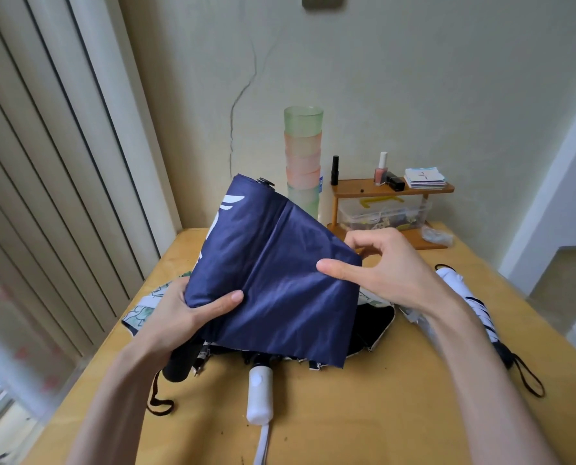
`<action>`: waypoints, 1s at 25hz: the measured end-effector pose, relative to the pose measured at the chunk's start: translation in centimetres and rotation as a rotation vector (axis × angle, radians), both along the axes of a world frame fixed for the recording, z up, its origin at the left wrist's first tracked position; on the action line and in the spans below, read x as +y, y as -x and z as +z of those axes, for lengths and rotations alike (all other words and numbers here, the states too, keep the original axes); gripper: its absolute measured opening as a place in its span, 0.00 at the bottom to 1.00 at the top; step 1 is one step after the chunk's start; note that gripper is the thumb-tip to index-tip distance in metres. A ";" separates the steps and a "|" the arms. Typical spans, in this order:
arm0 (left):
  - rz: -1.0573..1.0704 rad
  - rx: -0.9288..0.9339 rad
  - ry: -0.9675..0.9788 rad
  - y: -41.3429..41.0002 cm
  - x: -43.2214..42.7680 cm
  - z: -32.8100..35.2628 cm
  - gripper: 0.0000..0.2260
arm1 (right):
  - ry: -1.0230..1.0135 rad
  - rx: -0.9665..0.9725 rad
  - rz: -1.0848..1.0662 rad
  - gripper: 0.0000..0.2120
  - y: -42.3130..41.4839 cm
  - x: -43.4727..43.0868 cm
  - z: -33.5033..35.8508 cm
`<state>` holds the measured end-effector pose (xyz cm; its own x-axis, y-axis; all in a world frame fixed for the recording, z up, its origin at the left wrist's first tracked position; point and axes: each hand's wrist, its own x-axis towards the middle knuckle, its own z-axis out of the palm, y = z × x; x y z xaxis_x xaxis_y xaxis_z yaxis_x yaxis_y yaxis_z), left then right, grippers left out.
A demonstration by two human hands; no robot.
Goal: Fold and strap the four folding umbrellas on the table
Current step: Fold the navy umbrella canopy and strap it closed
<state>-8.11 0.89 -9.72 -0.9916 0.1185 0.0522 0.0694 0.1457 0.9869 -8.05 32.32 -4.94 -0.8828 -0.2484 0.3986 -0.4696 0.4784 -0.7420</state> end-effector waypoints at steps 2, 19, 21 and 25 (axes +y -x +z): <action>0.012 -0.003 -0.010 0.1 -0.1 -0.1 0.49 | 0.022 -0.070 0.068 0.10 0.2 0.0 -0.3; 0.054 0.050 0.078 0.4 -1.6 -0.4 0.43 | 0.172 -0.090 0.006 0.04 0.4 0.2 -0.5; 0.086 0.087 0.099 0.4 -1.4 -0.2 0.35 | 0.275 -0.090 -0.066 0.05 0.6 0.3 -0.4; 0.130 0.142 0.119 0.4 -0.2 0.1 0.36 | 0.537 -0.134 -0.093 0.10 1.0 0.0 -0.8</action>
<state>-8.47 0.65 -9.58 -0.9827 0.0042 0.1853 0.1792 0.2771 0.9440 -9.04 32.36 -5.78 -0.9428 0.0399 0.3308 -0.3287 0.0520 -0.9430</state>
